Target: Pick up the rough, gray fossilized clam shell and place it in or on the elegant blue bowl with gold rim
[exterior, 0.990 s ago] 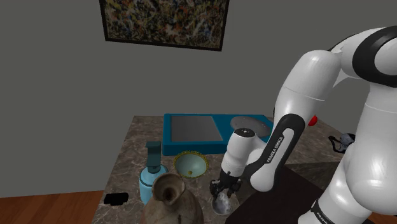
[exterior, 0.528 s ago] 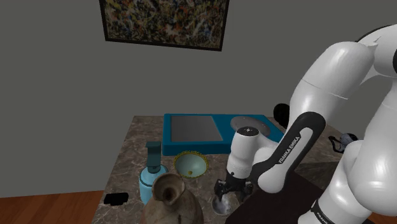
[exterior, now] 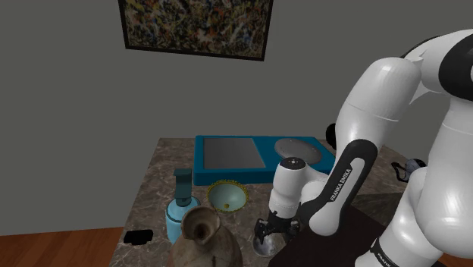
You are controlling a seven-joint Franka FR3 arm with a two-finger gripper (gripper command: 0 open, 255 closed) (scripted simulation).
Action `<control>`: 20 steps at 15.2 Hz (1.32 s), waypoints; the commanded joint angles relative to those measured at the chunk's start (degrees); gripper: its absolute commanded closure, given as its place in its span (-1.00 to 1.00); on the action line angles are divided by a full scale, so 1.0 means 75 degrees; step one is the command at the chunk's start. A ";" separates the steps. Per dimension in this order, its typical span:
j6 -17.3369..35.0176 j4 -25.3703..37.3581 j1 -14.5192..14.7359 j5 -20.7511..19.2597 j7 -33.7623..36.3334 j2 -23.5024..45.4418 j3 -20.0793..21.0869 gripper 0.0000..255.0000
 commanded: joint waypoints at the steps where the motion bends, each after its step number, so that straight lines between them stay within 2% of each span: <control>1: 0.0279 -0.0015 -0.0003 -0.0026 0.0006 0.0220 -0.0040 -1.00; 4: 0.0279 -0.0015 -0.0006 -0.0030 0.0008 0.0220 -0.0038 -1.00; 5: 0.0261 0.0008 -0.0007 -0.0035 0.0008 0.0227 -0.0044 1.00; 14: 0.0279 -0.0015 -0.0014 -0.0037 0.0014 0.0221 -0.0032 1.00; 20: -0.0599 -0.0167 -0.0337 0.1012 -0.0691 -0.0836 0.0584 1.00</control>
